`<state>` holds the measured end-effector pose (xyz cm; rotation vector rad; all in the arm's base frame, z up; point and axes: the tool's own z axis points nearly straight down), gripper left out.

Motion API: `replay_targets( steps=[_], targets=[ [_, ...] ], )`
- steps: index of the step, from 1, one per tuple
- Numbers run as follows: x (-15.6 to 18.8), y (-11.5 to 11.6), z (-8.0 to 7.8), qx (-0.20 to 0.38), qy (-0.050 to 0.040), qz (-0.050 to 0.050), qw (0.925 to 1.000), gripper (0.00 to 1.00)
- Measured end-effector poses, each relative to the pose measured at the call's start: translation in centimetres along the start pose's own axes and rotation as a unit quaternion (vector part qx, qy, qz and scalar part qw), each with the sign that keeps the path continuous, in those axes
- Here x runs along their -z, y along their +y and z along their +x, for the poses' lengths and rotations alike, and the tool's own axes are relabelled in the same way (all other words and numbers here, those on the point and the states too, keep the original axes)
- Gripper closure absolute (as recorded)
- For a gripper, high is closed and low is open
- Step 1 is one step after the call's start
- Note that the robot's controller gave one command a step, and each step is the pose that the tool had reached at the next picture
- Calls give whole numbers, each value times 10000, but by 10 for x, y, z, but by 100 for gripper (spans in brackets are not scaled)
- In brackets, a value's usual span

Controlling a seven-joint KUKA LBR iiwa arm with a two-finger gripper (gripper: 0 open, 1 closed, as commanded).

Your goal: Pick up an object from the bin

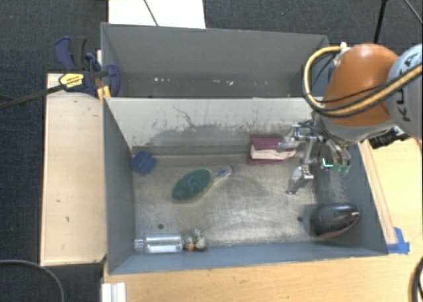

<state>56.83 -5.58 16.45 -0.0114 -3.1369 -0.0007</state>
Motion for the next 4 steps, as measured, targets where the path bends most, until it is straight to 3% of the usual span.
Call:
replay_targets(
  steps=[1,2,3,4],
  targets=[
    [-34,96,-23,60,-41,-24,10000,0],
    [-91,103,-25,-31,-69,-4,10000,0],
    [-88,104,-28,-22,-121,-10,9999,100],
    [65,124,0,-258,-76,-11,9996,100]
  ],
)
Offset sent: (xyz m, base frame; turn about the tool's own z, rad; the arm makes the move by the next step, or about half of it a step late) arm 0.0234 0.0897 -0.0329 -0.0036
